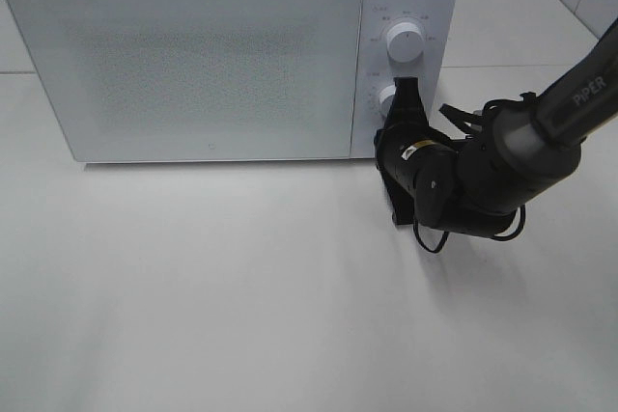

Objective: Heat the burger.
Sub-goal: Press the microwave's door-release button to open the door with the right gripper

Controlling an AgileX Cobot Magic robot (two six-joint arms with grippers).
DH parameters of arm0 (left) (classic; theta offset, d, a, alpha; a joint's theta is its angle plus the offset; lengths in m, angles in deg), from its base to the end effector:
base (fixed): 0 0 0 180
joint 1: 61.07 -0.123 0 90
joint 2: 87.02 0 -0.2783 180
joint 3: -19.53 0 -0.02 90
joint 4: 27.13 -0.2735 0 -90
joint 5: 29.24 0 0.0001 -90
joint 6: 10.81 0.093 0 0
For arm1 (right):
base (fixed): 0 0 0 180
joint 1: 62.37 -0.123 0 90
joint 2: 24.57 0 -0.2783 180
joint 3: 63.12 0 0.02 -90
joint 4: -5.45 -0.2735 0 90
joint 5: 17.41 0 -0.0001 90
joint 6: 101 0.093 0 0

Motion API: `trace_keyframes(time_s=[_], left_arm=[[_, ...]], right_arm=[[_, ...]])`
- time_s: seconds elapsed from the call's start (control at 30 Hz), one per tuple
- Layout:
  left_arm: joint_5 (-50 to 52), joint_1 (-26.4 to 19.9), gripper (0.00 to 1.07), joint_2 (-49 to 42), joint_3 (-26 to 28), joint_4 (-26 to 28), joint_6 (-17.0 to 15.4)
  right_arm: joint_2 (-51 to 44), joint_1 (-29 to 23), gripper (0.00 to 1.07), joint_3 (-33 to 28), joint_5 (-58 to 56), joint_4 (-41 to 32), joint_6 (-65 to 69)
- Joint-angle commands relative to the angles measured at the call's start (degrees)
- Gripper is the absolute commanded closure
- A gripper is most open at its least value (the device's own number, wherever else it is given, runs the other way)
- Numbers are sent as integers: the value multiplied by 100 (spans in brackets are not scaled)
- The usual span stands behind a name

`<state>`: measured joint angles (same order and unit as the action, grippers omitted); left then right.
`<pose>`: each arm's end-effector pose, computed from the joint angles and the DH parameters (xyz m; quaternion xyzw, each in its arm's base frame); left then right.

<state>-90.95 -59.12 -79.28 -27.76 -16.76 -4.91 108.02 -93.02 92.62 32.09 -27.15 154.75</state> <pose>0.0186 -0.0154 0.2928 0.0633 0.8456 -0.0722 0.5251 0.3573 0.1675 0.0521 0.5489 0.6094 0.4169 0.3918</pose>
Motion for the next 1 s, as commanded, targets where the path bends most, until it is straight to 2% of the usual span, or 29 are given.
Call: trace_keyframes(time_s=[0.03, 0.27, 0.67, 1.0], left_arm=[[52, -23, 7, -97, -17, 6, 6], [52, -23, 7, -97, -17, 6, 6], [52, -23, 7, -97, -17, 6, 6], [52, -23, 7, -97, -17, 6, 6]], right_arm=[[-109, 189, 107, 487, 1536, 189, -281], [-109, 384, 107, 791, 1679, 195, -453], [-143, 384, 107, 762, 1117, 166, -413], [-378, 367, 107, 264, 350, 344, -17]])
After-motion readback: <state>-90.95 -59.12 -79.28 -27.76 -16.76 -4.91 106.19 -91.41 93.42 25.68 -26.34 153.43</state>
